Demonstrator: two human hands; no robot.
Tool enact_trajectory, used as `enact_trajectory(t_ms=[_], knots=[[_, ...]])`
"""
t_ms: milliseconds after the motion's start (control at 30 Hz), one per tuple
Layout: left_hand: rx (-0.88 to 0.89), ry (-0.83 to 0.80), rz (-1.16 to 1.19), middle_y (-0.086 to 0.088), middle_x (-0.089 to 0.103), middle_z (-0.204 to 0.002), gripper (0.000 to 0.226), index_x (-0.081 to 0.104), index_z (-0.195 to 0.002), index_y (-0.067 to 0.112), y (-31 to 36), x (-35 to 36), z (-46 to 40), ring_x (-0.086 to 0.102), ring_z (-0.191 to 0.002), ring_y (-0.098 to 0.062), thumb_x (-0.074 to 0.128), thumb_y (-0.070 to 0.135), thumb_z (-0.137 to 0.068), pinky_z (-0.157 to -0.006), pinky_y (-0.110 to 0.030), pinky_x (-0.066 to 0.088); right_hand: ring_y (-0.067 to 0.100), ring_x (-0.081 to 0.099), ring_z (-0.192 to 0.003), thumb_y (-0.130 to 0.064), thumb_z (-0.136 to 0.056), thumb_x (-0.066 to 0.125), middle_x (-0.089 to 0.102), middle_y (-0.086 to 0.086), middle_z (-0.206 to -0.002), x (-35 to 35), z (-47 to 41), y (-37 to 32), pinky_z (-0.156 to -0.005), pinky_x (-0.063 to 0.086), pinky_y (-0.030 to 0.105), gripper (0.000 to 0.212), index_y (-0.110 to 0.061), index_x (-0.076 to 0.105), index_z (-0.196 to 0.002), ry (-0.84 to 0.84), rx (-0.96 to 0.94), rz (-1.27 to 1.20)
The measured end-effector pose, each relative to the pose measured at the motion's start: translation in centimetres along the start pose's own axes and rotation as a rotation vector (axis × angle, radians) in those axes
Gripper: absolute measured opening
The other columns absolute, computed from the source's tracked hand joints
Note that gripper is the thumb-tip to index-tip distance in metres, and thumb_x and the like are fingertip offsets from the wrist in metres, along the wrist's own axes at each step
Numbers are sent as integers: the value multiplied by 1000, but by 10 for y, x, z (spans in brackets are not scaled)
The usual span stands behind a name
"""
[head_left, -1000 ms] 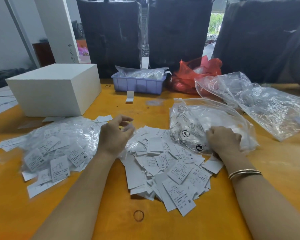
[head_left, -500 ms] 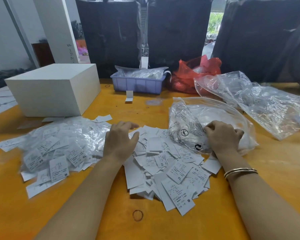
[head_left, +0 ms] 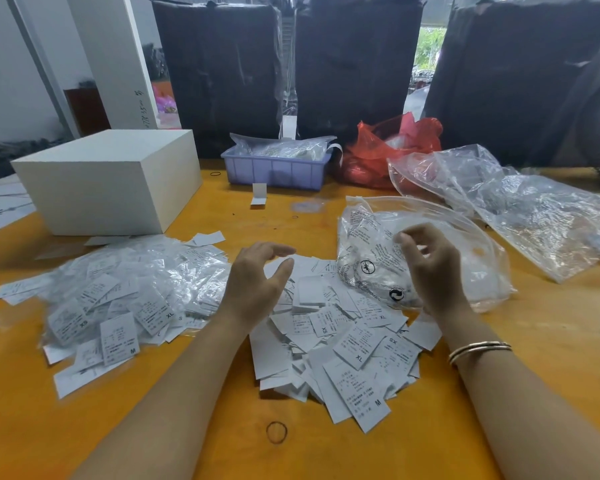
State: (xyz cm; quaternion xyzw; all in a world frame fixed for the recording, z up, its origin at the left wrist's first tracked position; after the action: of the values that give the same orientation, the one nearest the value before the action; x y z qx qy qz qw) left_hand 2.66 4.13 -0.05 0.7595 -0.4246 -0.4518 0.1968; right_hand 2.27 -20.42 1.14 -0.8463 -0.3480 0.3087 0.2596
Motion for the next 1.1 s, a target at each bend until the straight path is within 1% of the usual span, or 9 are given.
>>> enact_trajectory(t_ms=[100, 200, 300, 467, 533, 633, 700, 933, 1100], knots=[[-23, -156, 193, 16, 57, -114, 21, 56, -114, 35, 5, 3, 0, 51, -110, -1, 55, 35, -93, -85, -16, 40, 32, 59, -68, 5, -89, 51, 62, 11, -74, 18, 12, -26, -63, 50, 45, 13, -4, 57, -82, -352, -84, -205], [-37, -334, 332, 24, 54, -121, 40, 50, -124, 38, 11, 3, 3, 49, -111, 11, 54, 48, -85, -87, -10, 42, 16, 60, -67, 5, -87, 52, 64, 1, -74, 39, 26, -42, -62, 49, 30, 15, -8, 58, -83, -594, -166, -210], [28, -401, 301, 15, 68, -102, 33, 63, -113, 30, 13, 4, 4, 61, -96, 0, 64, 43, -84, -80, -10, 44, 3, 57, -63, -1, -88, 58, 63, -8, -70, 49, 32, -48, -59, 40, 15, 12, -12, 59, -84, -639, -220, -201], [-27, -273, 381, 2, 72, -88, 14, 69, -97, 26, 6, 3, 1, 66, -85, -11, 68, 19, -84, -75, -20, 52, 11, 60, -76, -11, -94, 50, 64, -5, -79, 53, 33, -45, -72, 50, 35, 14, -24, 55, -91, -470, -21, -252], [-70, -200, 458, 10, 72, -79, 11, 69, -90, 24, 4, 2, -1, 66, -77, -2, 66, 14, -85, -69, -12, 49, 15, 59, -91, -14, -94, 49, 65, -1, -95, 57, 32, -41, -84, 47, 39, 15, -21, 57, -104, -426, 37, -142], [-170, -136, 636, 8, 73, -75, 11, 67, -91, 18, 4, 1, -3, 66, -75, -1, 68, 17, -80, -68, -10, 48, 21, 39, -125, -30, -94, 49, 49, 2, -133, 70, 37, -31, -104, 29, 39, 45, -18, 42, -137, -656, -9, 348], [-206, -133, 718, 5, 73, -78, 22, 65, -95, 17, 4, 1, -3, 65, -74, -2, 68, 23, -74, -66, -11, 48, 21, 31, -128, -40, -94, 45, 42, -1, -140, 76, 39, -27, -102, 20, 36, 50, -23, 38, -140, -745, -55, 503], [-241, -119, 793, 4, 73, -84, 26, 64, -103, 17, 1, 2, -2, 66, -78, -5, 67, 3, -81, -68, -11, 47, 15, 53, -93, -21, -85, 64, 59, -6, -92, 67, 32, -27, -87, 40, 34, 5, -21, 60, -88, -547, 67, 76], [-230, -93, 792, 6, 72, -81, 25, 65, -100, 17, 1, 3, -3, 66, -79, -5, 67, 1, -81, -69, -11, 48, 10, 45, -54, -4, -85, 64, 52, 0, -57, 52, 26, -29, -53, 37, 17, 12, -13, 62, -79, -408, 241, -406]])
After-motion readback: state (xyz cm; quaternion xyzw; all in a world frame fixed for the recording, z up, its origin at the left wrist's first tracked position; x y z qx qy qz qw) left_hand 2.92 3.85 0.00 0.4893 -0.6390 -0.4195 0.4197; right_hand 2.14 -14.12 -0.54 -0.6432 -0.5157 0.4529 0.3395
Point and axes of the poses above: each hand's wrist, its own z-axis away from the middle knuckle, its own x-axis out of the palm, y = z × x, the point moved 2 cm from there along -z, towards the middle knuckle
